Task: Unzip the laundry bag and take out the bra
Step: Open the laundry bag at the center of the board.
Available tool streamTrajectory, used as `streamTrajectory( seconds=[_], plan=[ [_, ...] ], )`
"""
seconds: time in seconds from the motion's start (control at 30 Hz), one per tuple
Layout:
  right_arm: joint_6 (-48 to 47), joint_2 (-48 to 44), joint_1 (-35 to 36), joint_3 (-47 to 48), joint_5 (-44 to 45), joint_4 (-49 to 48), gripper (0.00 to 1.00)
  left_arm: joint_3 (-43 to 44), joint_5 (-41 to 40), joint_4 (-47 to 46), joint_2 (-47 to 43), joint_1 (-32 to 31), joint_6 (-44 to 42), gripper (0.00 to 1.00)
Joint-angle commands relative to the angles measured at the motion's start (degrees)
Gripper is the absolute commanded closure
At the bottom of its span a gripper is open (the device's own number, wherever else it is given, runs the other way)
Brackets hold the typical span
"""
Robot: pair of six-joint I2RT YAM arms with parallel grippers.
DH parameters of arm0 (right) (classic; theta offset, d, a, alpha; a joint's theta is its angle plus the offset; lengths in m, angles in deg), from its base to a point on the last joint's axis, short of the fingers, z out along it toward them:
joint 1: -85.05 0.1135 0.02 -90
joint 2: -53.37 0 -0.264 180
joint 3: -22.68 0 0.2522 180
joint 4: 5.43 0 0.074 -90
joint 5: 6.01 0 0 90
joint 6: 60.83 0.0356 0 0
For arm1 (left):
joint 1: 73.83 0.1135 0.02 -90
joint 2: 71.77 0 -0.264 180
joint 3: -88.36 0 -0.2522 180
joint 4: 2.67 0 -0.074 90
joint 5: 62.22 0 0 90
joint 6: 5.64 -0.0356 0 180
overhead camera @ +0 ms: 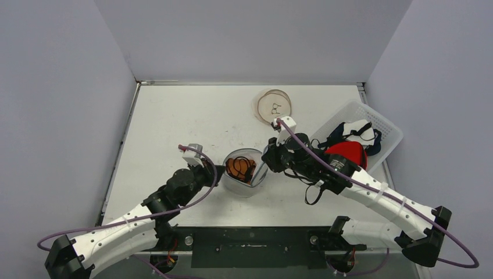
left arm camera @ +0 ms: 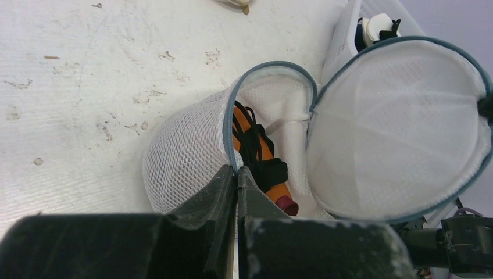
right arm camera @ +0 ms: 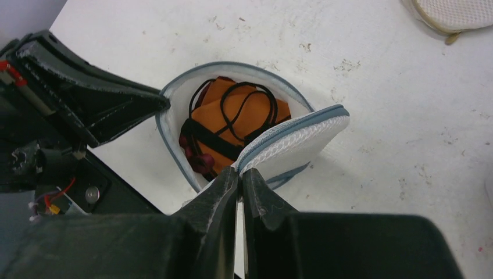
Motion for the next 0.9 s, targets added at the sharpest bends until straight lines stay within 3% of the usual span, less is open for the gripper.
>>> streamTrajectory(
  seconds=[0.0, 0.17, 0.53, 0.6, 0.8, 0.87],
  plan=[
    [-5.9, -2.3, -1.4, 2.1, -4.4, 4.0, 0.95, 5.3, -4.4, -0.2, 1.9, 0.7, -3.7, 1.0],
    [-6.2, -4.3, -2.5, 3.7, 3.8, 10.5, 0.95, 8.2, -5.7, 3.0, 5.1, 2.2, -4.5, 1.0],
    [-1.8, -10.4, -4.2, 0.6, 10.7, 15.0, 0.94, 7.8, -5.6, 2.0, 8.5, 3.5, -3.7, 1.0],
    [-1.0, -11.1, -4.2, -0.4, 10.5, 14.7, 0.86, 7.5, -4.8, 1.0, 8.5, 3.5, -3.6, 1.0],
    [1.6, -12.8, -4.2, -0.4, 14.0, 14.7, 0.4, 7.4, -2.1, 0.0, 8.9, 3.5, -3.7, 1.0],
    [1.9, -13.9, -4.1, 0.3, 14.9, 14.6, 0.34, 7.3, -1.3, 0.0, 8.9, 3.5, -3.8, 1.0]
  ],
)
